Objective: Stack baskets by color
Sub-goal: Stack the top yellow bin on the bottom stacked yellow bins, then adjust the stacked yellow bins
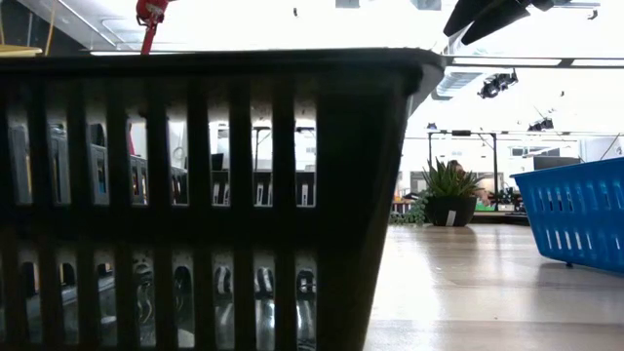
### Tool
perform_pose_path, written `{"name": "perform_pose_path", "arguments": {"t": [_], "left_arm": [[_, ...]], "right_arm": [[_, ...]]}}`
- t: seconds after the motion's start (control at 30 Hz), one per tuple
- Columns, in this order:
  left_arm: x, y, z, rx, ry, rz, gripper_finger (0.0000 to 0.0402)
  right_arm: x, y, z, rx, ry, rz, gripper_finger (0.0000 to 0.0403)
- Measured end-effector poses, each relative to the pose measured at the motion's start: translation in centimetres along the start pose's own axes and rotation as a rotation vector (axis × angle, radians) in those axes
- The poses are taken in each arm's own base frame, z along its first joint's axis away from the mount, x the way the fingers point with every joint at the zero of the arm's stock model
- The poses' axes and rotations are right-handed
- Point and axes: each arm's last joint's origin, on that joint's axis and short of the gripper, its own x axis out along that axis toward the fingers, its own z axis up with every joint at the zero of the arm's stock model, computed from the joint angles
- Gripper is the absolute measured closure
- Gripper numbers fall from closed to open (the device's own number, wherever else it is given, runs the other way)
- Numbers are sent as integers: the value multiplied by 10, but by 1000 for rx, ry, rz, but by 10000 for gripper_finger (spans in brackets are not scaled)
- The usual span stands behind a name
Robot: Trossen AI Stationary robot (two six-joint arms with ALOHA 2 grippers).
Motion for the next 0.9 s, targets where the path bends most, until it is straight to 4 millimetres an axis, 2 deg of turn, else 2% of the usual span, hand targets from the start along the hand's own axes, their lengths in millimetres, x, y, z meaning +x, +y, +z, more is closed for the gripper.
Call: {"name": "perform_pose_path", "arguments": {"t": [0.2,0.47,0.67,0.9], "left_arm": [[29,0,-33,-6,-4,11,401],[38,-1,-47,-29,-88,26,401],[51,8,-67,-44,-106,85,401],[58,15,-75,-70,-95,119,401]], "right_arm": [[0,0,0,-1,-2,-2,153],[0,0,0,2,-16,-10,153],[0,0,0,9,-14,-9,153],[0,0,0,10,-13,-8,153]]}}
